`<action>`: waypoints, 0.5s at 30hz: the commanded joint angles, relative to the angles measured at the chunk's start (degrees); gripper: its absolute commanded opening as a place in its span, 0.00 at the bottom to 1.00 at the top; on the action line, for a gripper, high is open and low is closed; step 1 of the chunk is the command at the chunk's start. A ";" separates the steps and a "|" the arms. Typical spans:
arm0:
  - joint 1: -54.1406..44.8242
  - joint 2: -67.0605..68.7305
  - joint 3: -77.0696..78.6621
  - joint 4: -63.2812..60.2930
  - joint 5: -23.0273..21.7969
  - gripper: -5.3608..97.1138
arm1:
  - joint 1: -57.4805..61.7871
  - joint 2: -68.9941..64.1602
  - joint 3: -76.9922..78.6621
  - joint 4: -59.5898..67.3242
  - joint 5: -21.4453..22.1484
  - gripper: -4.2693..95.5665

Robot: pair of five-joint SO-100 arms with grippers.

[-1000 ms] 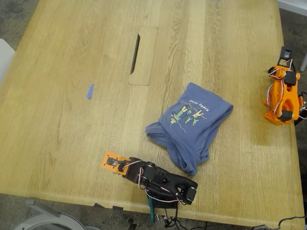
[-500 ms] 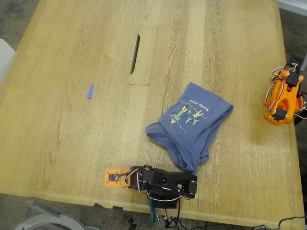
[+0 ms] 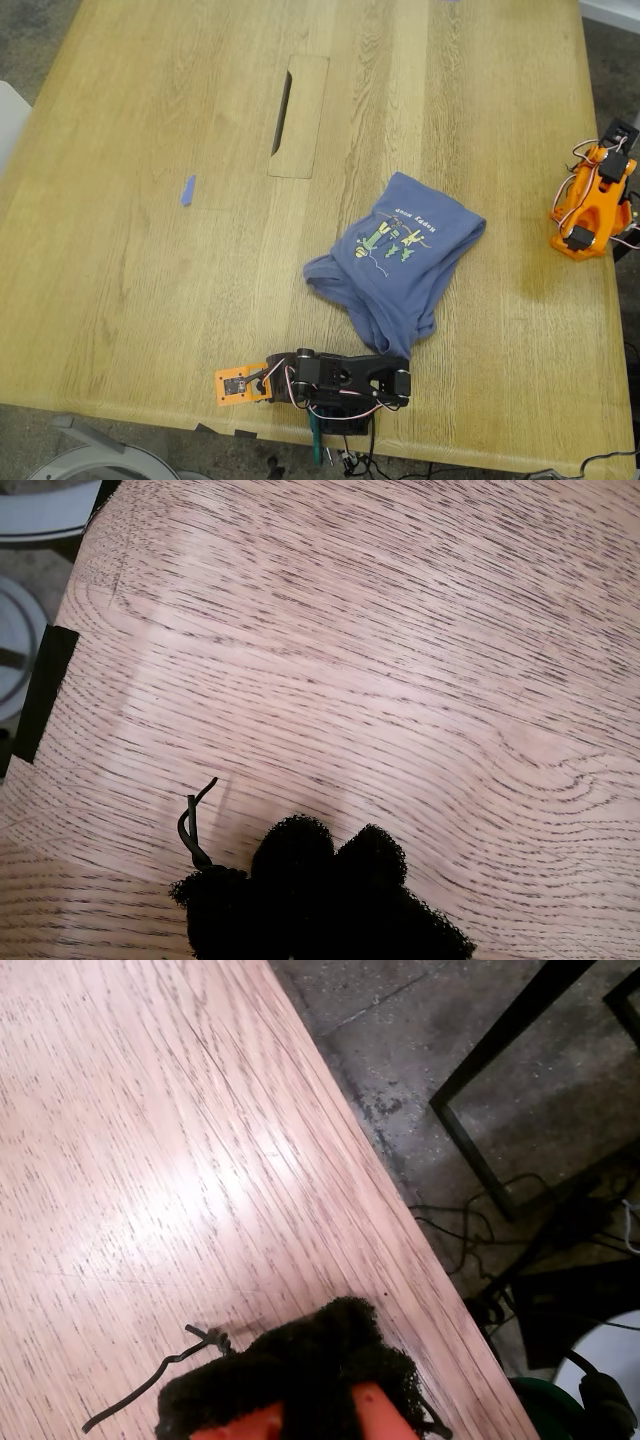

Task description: Fold a T-shirt

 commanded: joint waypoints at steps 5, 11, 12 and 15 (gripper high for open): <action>-0.62 6.42 -0.97 0.44 -0.35 0.05 | 0.88 -0.18 4.04 0.18 -0.09 0.04; -0.79 6.33 -0.97 0.44 -0.62 0.05 | 0.79 -0.18 4.04 0.44 -1.49 0.04; -0.79 6.33 -0.97 0.44 -0.62 0.05 | 0.70 -0.18 4.04 0.62 -2.72 0.04; -1.05 6.33 -0.97 0.44 -0.53 0.05 | 0.88 -0.18 4.04 0.70 -3.08 0.04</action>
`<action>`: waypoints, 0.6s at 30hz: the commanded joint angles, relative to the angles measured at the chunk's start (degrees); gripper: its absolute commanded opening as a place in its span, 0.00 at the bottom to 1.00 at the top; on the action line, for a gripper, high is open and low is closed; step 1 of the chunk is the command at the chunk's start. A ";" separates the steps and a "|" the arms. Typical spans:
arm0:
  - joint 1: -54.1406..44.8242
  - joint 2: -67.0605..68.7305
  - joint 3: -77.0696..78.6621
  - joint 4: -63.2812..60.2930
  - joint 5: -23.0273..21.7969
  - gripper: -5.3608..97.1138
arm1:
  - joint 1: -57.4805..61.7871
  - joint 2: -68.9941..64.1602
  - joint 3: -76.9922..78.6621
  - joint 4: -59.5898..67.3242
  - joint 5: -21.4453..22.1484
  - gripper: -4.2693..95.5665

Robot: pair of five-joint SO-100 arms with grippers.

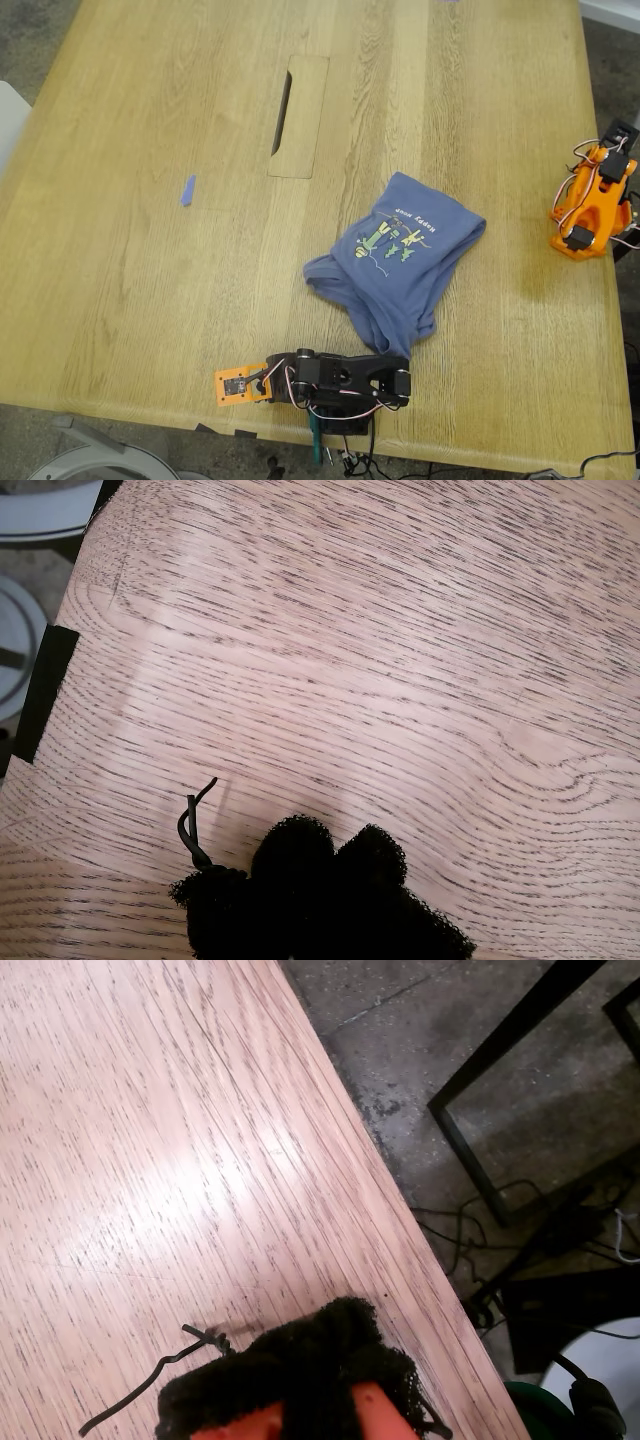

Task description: Fold a T-shirt

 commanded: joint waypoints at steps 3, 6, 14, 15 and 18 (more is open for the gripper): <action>-1.05 6.33 -0.97 0.44 -0.09 0.05 | 1.14 -0.18 4.04 0.18 -0.53 0.04; -0.97 6.33 -0.97 0.44 0.88 0.05 | 2.11 -0.18 4.04 0.18 -0.62 0.04; -0.88 6.33 -0.97 0.44 2.29 0.05 | 2.64 -0.18 4.04 0.26 -1.05 0.04; -0.88 6.33 -0.97 0.44 2.11 0.05 | 2.81 -0.18 4.04 0.26 -1.05 0.04; -0.88 6.33 -0.97 0.44 1.93 0.05 | 2.64 -0.18 4.04 0.44 -3.52 0.04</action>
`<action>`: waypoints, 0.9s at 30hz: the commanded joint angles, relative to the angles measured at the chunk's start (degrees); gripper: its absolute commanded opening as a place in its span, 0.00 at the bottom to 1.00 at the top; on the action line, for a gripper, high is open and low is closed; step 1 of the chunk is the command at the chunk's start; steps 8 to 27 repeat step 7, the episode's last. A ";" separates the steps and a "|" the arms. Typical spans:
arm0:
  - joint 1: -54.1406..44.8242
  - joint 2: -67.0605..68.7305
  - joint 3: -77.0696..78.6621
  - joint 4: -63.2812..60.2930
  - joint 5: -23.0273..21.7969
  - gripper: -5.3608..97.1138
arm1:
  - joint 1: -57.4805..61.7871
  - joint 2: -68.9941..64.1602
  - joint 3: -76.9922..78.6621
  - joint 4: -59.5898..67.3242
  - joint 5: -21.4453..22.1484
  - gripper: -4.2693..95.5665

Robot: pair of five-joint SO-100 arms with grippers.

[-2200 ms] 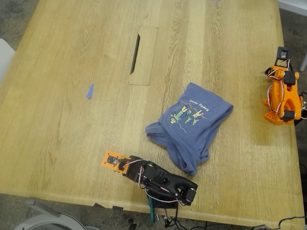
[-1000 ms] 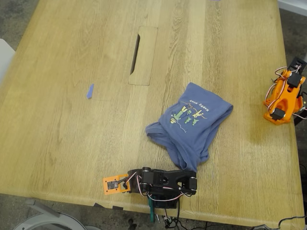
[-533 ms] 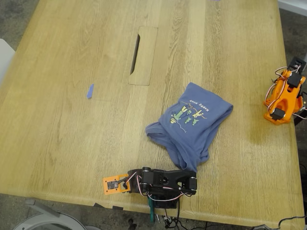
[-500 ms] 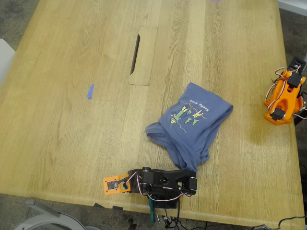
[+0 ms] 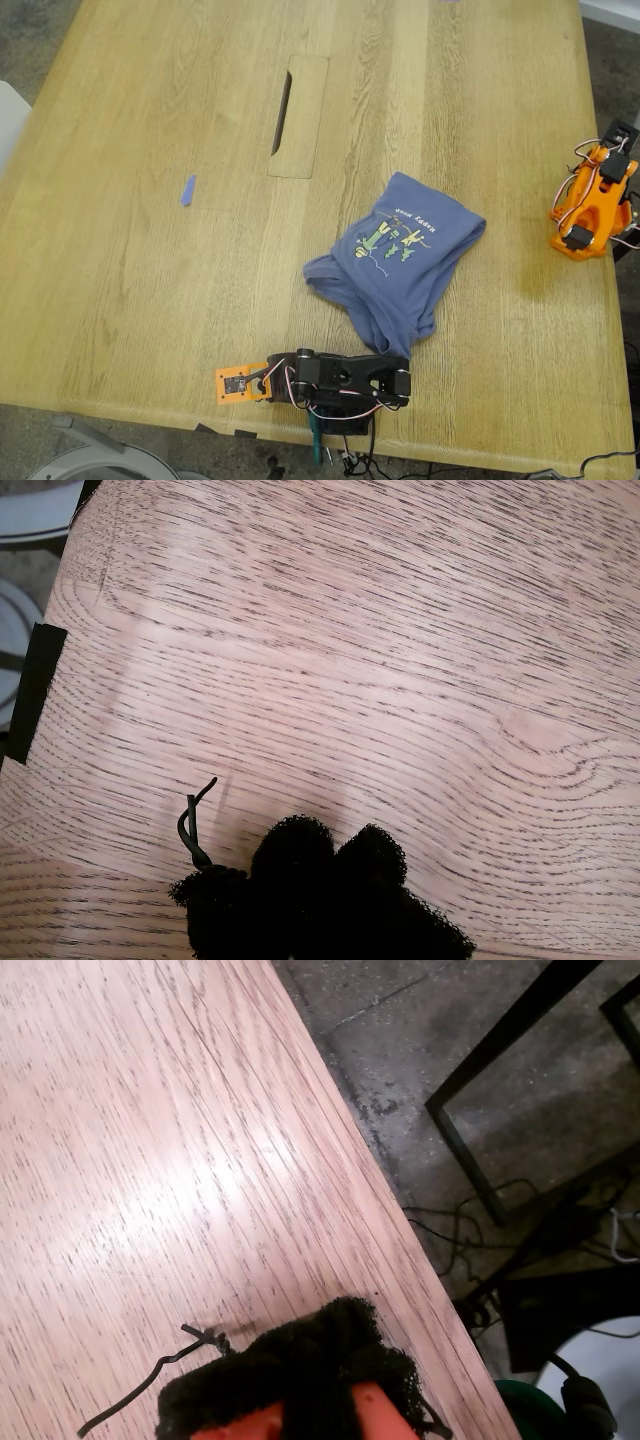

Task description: Fold a T-shirt

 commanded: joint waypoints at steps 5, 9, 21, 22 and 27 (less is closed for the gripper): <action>-0.88 6.33 -0.97 0.35 -0.79 0.05 | 1.05 -0.18 4.04 0.97 -5.45 0.04; -0.79 6.33 -0.97 0.35 -1.67 0.05 | 1.05 -0.18 4.04 0.97 -5.45 0.04; -0.79 6.33 -0.97 0.35 -1.67 0.05 | 1.05 -0.18 4.04 0.97 -5.45 0.04; -0.79 6.33 -0.97 0.35 -1.67 0.05 | 1.05 -0.18 4.04 0.97 -5.45 0.04; -0.79 6.33 -0.97 0.35 -1.67 0.05 | 1.05 -0.18 4.04 0.97 -5.45 0.04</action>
